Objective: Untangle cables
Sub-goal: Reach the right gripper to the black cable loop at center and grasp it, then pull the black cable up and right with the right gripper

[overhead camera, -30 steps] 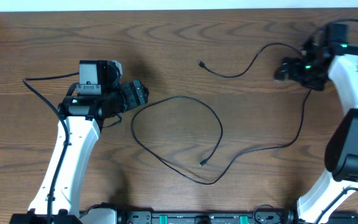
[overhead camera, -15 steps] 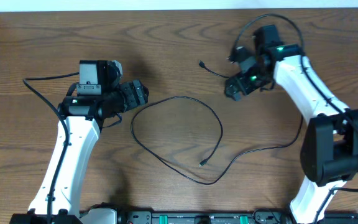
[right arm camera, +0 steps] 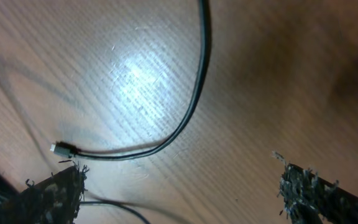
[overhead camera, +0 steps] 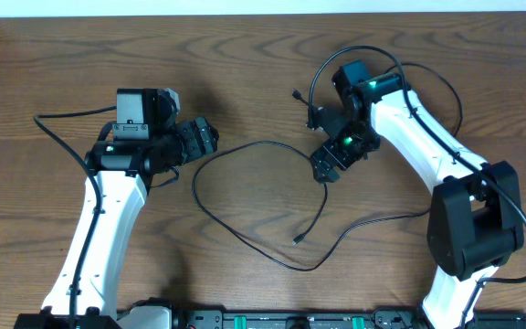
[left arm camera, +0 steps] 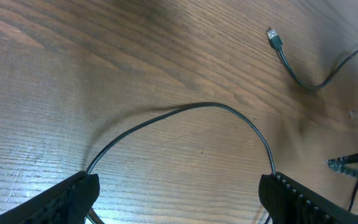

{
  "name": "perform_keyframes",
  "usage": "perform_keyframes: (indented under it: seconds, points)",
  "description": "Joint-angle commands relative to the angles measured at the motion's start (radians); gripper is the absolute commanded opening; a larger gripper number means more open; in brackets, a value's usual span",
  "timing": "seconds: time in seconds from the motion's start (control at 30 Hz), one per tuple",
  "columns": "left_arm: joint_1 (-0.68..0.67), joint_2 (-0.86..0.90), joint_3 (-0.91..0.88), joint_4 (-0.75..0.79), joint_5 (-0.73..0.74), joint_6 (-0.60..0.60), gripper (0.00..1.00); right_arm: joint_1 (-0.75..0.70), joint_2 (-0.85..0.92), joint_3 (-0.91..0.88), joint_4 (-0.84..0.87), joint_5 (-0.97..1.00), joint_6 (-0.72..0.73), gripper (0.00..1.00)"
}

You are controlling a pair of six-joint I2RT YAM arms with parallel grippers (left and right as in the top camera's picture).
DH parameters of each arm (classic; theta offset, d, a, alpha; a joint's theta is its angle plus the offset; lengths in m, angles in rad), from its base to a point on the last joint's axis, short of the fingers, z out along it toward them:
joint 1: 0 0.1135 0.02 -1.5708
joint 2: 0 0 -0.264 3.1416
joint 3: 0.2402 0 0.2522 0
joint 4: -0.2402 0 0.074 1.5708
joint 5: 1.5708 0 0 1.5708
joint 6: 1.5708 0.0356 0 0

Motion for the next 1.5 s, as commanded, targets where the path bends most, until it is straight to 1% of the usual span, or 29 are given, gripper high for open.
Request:
perform_keyframes:
  seconds: [0.0,0.2,0.3,0.4,0.43,0.5,0.63,0.73,0.8,0.83,1.0,1.07,1.1,1.2,1.23,1.27,1.37,1.4,1.47]
  points:
    - [0.0,-0.004,0.019,-0.004,-0.014,0.005,0.87,0.018,0.003,-0.026,-0.001,-0.011,0.032,0.99]
    - [0.0,-0.004,0.019,-0.004,-0.014,0.005,0.87,0.048,0.003,-0.112,0.076,-0.008,0.078,0.99]
    - [0.0,-0.004,0.019,-0.004,-0.014,0.005,0.87,0.067,0.003,-0.167,0.156,0.017,0.172,0.99]
    - [0.0,-0.004,0.019,-0.004,-0.014,0.005,0.87,0.084,0.003,-0.211,0.245,0.021,0.266,0.95]
    - [0.0,-0.004,0.019,-0.003,-0.014,0.005,0.87,0.086,0.003,-0.216,0.252,0.025,0.274,0.95]
    - [0.0,-0.004,0.019,-0.004,-0.014,0.005,0.87,0.099,0.003,-0.237,0.264,0.043,0.287,0.9]
    - [0.0,-0.004,0.019,-0.004,-0.014,0.005,0.87,0.121,0.003,-0.278,0.267,0.132,0.333,0.88]
    - [0.0,-0.004,0.019,-0.004,-0.014,0.005,0.87,0.137,0.003,-0.314,0.267,0.145,0.37,0.85]
    - [0.0,-0.004,0.019,-0.003,-0.014,0.005,0.87,0.147,0.003,-0.341,0.272,0.145,0.393,0.79]
    - [0.0,-0.004,0.019,-0.004,-0.014,0.005,0.87,0.154,0.003,-0.355,0.273,0.145,0.402,0.74]
    - [0.0,-0.004,0.019,-0.004,-0.014,0.005,0.87,0.187,0.003,-0.409,0.29,0.145,0.414,0.65]
    - [0.0,-0.004,0.019,-0.004,-0.014,0.005,0.87,0.201,0.003,-0.426,0.316,0.145,0.415,0.54]
    - [0.0,-0.004,0.019,-0.003,-0.014,0.005,0.87,0.208,0.003,-0.431,0.334,0.145,0.421,0.45]
    - [0.0,-0.004,0.019,-0.004,-0.014,0.005,0.87,0.22,0.003,-0.433,0.379,0.144,0.441,0.28]
    - [0.0,-0.004,0.019,-0.004,-0.014,0.005,0.87,0.224,0.003,-0.433,0.395,0.144,0.448,0.21]
    - [0.0,-0.004,0.019,-0.004,-0.014,0.005,0.87,0.226,0.003,-0.433,0.408,0.144,0.454,0.17]
    - [0.0,-0.004,0.019,-0.004,-0.014,0.005,0.87,0.234,0.003,-0.433,0.438,0.143,0.458,0.13]
    - [0.0,-0.004,0.019,-0.004,-0.014,0.005,0.87,0.237,0.003,-0.433,0.445,0.136,0.459,0.16]
    - [0.0,-0.004,0.019,-0.004,-0.014,0.005,0.87,0.237,0.003,-0.433,0.448,0.107,0.459,0.27]
